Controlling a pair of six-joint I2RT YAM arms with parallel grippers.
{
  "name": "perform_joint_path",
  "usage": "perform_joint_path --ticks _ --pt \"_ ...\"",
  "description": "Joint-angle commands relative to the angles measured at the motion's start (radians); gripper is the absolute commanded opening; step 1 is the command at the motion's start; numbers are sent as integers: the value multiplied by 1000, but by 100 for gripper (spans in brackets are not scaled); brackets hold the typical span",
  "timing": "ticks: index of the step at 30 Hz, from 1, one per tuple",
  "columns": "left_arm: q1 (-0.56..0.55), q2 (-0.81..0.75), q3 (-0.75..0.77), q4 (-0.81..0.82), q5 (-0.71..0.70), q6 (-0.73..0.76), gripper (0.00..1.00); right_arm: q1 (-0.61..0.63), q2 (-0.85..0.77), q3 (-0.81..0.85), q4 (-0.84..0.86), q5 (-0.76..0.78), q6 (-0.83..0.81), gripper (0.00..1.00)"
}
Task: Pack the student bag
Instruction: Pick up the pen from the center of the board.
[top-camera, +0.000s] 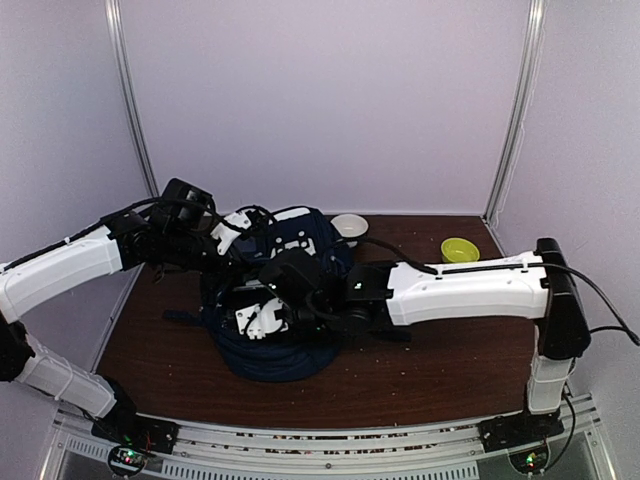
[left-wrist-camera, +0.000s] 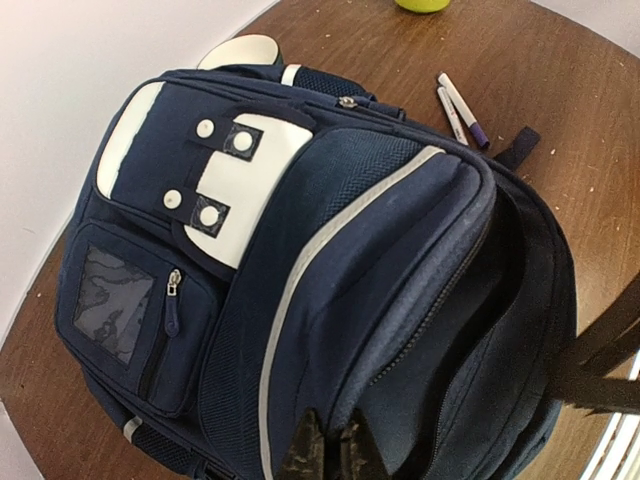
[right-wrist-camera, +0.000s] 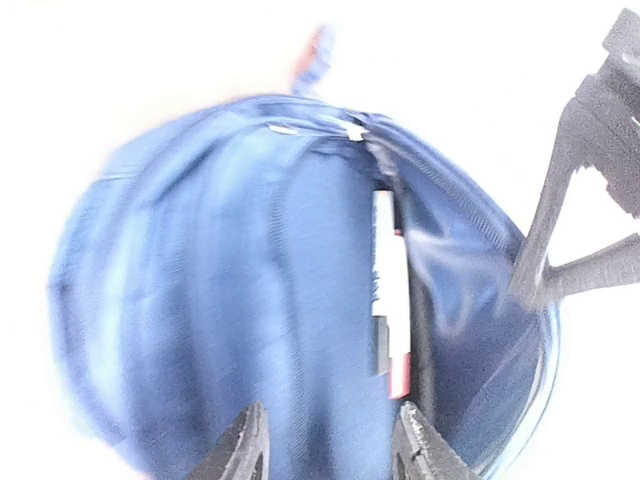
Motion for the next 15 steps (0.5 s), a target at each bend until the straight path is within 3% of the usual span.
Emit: perform_joint_path --ticks 1,9,15 --pt "11 -2 40 50 -34 -22 0 -3 -129 -96 -180 -200 145 42" --pt "12 6 42 47 -35 -23 0 -57 -354 -366 -347 -327 205 35" --pt "11 12 46 44 -23 -24 0 -270 -426 -465 -432 -388 206 30"
